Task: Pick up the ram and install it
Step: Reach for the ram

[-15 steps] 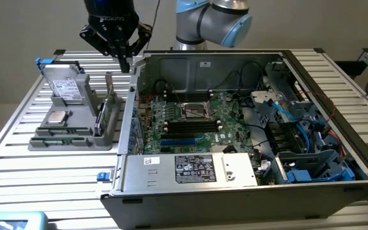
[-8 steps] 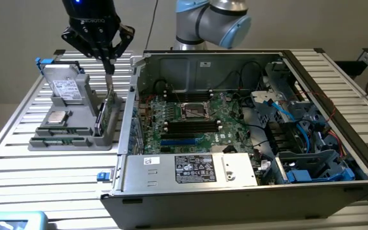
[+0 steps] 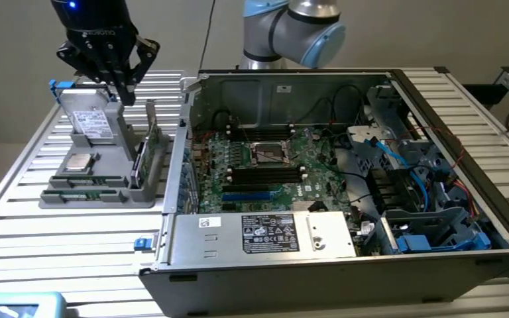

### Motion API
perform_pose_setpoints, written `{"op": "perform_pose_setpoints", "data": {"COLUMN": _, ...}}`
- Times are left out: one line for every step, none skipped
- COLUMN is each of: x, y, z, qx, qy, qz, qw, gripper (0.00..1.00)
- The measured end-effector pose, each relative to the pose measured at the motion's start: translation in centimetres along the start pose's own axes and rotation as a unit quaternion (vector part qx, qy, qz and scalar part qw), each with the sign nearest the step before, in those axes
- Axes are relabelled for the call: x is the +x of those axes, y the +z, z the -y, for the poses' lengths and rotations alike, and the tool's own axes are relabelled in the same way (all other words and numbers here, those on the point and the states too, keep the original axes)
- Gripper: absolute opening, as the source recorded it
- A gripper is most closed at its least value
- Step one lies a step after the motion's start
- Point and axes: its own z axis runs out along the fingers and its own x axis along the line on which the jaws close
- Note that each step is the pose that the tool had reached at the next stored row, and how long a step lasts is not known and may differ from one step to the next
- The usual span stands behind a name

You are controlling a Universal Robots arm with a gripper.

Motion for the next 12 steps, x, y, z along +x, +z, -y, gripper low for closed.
{"op": "perform_pose_setpoints", "data": {"x": 0.5, "y": 0.09, "z": 0.08, "qx": 0.0, "qy": 0.0, "qz": 0.0, "qw": 1.0, "gripper": 0.11}}
{"op": "perform_pose_setpoints", "data": {"x": 0.9, "y": 0.19, "z": 0.19, "qx": 0.0, "qy": 0.0, "qz": 0.0, "qw": 1.0, "gripper": 0.11}}
{"op": "perform_pose_setpoints", "data": {"x": 1.3, "y": 0.3, "z": 0.33, "qx": 0.0001, "qy": 0.0, "qz": -0.0001, "qw": 1.0, "gripper": 0.11}}
{"op": "perform_pose_setpoints", "data": {"x": 1.7, "y": 0.42, "z": 0.49, "qx": 0.0001, "qy": 0.0, "qz": -0.0001, "qw": 1.0, "gripper": 0.11}}
{"op": "perform_pose_setpoints", "data": {"x": 2.0, "y": 0.54, "z": 0.67, "qx": 0.0, "qy": 0.0, "qz": -0.0001, "qw": 1.0, "gripper": 0.11}}
{"op": "perform_pose_setpoints", "data": {"x": 2.3, "y": 0.65, "z": 0.87, "qx": 0.0001, "qy": 0.0, "qz": -0.0001, "qw": 1.0, "gripper": 0.11}}
{"op": "perform_pose_setpoints", "data": {"x": 2.5, "y": 0.76, "z": 1.11, "qx": 0.0001, "qy": 0.0, "qz": -0.0002, "qw": 1.0, "gripper": 0.11}}
{"op": "perform_pose_setpoints", "data": {"x": 2.8, "y": 0.88, "z": 1.37, "qx": 0.0001, "qy": 0.0, "qz": -0.0002, "qw": 1.0, "gripper": 0.11}}
{"op": "perform_pose_setpoints", "data": {"x": 3.0, "y": 1.01, "z": 1.65, "qx": 0.0, "qy": 0.0, "qz": -0.0003, "qw": 1.0, "gripper": 0.11}}
{"op": "perform_pose_setpoints", "data": {"x": 3.3, "y": 1.13, "z": 1.88, "qx": 0.0, "qy": 0.0, "qz": -0.0005, "qw": 1.0, "gripper": 0.11}}
{"op": "perform_pose_setpoints", "data": {"x": 3.5, "y": 1.27, "z": 2.09, "qx": 0.0, "qy": 0.0, "qz": -0.0006, "qw": 1.0, "gripper": 0.11}}
{"op": "perform_pose_setpoints", "data": {"x": 3.8, "y": 1.41, "z": 2.27, "qx": 0.0001, "qy": 0.0, "qz": -0.0008, "qw": 1.0, "gripper": 0.11}}
